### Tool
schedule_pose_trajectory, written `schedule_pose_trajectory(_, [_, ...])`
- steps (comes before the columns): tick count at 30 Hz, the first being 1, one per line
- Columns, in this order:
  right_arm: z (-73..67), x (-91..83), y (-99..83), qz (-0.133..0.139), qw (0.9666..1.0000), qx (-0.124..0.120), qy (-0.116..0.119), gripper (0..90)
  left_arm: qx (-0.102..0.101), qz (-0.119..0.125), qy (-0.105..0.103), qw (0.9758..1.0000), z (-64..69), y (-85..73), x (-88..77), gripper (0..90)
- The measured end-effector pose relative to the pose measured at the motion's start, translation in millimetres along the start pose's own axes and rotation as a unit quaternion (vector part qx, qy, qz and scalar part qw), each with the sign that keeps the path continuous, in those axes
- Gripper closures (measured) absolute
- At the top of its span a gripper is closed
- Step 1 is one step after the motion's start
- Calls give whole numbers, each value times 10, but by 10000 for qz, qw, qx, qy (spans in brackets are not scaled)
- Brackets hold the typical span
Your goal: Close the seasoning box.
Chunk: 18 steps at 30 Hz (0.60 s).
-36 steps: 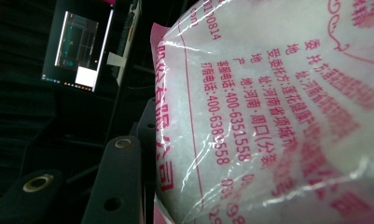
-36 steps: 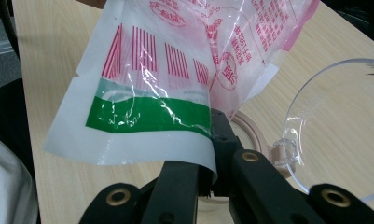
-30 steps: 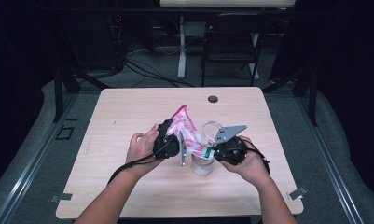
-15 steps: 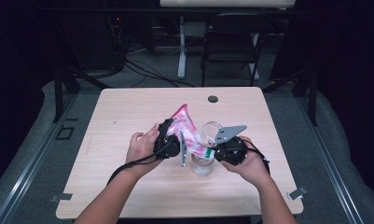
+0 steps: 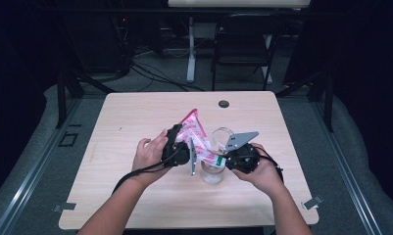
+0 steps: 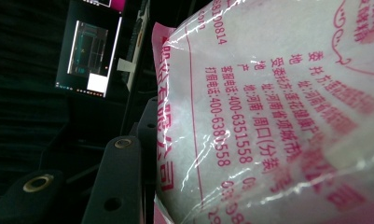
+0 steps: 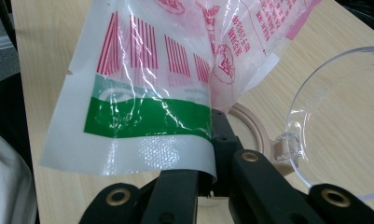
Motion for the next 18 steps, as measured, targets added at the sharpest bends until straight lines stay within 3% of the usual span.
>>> schedule_pose_trajectory(18, [-2,21,-10,-67,10000,-7,10,900,86,20,48,9999,4,6,3,588])
Point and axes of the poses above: each handheld gripper's, and its own axes: x roughly forward along the jaws, y roughly out of its top, z roughly to its right, the point moved 2 cm from there along x, roughly forward along the jaws, and after that the axes turned 2 degrees about z, right-handed, at the moved point
